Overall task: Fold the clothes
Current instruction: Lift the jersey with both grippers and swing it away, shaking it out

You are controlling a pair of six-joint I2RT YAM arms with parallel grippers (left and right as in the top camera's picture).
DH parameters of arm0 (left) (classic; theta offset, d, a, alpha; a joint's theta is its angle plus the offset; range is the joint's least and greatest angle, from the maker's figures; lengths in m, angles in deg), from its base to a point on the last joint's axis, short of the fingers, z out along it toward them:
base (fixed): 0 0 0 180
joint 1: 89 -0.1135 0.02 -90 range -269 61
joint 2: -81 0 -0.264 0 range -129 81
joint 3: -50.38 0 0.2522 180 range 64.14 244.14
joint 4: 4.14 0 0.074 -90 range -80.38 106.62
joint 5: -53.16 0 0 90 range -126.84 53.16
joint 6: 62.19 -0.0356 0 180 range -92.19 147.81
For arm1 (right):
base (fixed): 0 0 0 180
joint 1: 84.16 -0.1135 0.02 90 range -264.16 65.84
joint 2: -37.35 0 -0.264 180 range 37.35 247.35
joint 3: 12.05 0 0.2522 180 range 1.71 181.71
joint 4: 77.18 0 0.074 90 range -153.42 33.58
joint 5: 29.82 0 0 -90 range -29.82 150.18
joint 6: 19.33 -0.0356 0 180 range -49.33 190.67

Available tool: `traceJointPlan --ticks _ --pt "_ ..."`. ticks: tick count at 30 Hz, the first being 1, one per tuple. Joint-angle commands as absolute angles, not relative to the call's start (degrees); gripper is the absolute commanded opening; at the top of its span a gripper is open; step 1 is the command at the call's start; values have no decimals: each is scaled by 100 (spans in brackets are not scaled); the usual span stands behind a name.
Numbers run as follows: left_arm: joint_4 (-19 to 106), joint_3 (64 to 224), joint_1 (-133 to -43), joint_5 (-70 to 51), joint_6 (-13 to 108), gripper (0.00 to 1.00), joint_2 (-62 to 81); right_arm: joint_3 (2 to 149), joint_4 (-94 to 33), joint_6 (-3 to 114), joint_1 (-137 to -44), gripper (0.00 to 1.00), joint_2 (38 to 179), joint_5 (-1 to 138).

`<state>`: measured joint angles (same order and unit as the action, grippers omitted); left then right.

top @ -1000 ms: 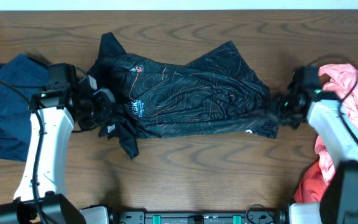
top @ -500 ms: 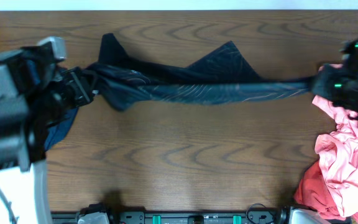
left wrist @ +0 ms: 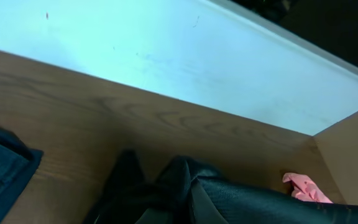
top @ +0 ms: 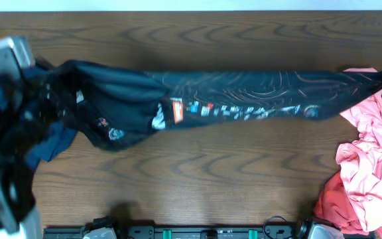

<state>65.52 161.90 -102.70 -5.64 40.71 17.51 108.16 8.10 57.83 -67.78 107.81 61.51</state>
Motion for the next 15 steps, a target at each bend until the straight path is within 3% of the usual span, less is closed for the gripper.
traceJointPlan --ticks 1,10,15 --pt "6221 16196 -10204 -643 4047 6 958 10808 775 5962 -6737 1 11408 6231" --pt "4123 16201 -9645 -643 4032 6 -1269 10810 -1032 5873 -6997 1 13124 6957" --pt "2766 16437 -9551 -577 4179 6 -1927 10843 -2352 5025 -7021 1 13498 7038"
